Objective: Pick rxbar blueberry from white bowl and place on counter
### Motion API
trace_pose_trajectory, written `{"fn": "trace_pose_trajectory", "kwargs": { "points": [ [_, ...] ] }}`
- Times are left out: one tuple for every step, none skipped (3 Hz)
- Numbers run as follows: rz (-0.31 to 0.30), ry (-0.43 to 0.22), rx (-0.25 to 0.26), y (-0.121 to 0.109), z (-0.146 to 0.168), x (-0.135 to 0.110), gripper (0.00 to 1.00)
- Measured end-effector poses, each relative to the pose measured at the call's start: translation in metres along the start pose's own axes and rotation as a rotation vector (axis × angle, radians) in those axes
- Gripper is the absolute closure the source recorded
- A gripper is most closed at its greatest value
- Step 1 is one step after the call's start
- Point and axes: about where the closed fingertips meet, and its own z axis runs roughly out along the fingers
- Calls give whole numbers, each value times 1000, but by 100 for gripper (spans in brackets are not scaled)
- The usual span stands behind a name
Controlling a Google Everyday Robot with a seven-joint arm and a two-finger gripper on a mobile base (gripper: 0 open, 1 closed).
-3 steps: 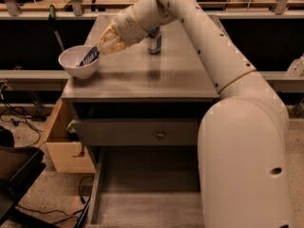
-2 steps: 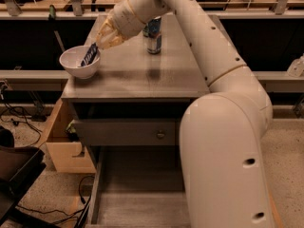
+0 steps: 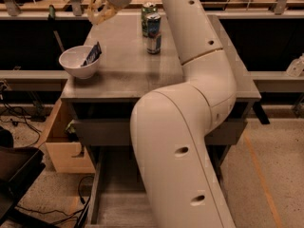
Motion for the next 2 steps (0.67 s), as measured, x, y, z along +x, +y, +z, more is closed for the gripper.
{"fn": "trace_pose_trajectory", "kwargs": {
  "points": [
    [-40,136,-25,-27,-49,8,100],
    [-60,245,-89,-43,-91,7,74]
  ]
}}
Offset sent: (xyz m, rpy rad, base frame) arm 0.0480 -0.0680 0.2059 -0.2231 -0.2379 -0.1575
